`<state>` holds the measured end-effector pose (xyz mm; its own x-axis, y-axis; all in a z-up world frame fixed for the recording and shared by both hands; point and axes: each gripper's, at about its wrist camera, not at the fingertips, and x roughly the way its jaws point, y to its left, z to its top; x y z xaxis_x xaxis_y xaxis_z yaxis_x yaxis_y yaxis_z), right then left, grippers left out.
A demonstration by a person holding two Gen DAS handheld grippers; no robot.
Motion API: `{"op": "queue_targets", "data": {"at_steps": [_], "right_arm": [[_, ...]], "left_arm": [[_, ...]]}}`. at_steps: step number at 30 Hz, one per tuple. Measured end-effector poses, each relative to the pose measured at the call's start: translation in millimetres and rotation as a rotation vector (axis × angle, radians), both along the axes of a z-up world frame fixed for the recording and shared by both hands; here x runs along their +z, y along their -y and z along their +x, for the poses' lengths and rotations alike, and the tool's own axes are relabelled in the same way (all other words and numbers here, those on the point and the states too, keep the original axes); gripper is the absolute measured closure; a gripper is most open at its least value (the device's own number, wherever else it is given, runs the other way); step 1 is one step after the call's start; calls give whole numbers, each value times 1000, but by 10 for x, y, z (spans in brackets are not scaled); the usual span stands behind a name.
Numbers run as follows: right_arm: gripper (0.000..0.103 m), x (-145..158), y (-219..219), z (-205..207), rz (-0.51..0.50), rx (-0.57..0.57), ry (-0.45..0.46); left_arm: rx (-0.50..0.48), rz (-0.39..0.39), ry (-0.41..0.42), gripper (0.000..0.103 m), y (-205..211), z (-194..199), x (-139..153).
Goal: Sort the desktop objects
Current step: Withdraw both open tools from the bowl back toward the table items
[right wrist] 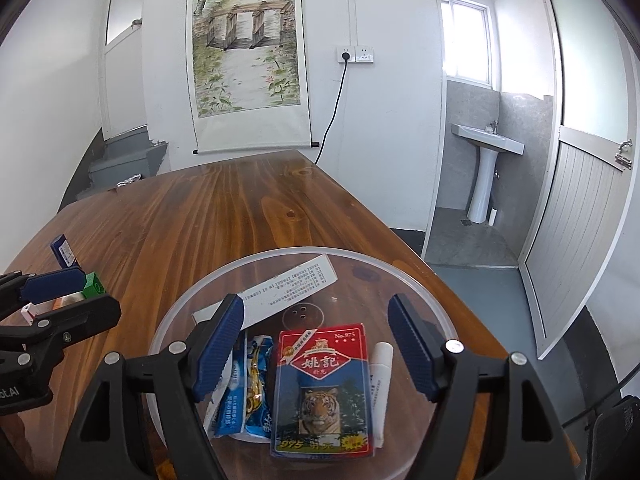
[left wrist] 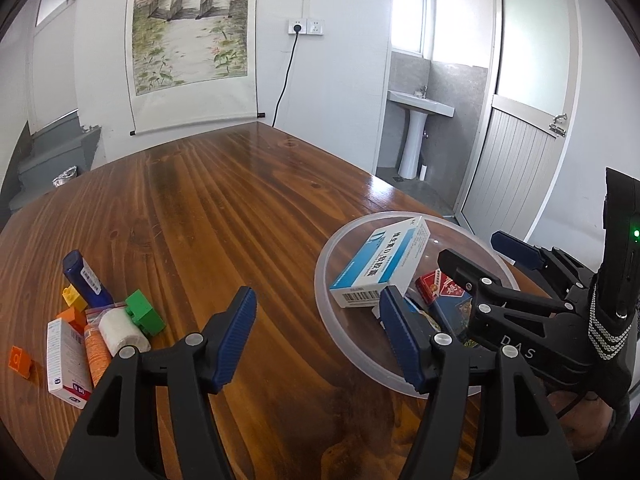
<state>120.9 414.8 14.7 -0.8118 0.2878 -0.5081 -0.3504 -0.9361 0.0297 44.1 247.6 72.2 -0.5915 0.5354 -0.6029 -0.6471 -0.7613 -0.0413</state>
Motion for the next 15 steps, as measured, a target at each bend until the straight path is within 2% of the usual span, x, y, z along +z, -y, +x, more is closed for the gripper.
{"op": "queue_targets", "data": {"at_steps": [15], "right_arm": [[25, 11, 499, -136, 22, 104, 8]], "left_arm": [[114, 20, -1, 35, 555, -107, -54]]}}
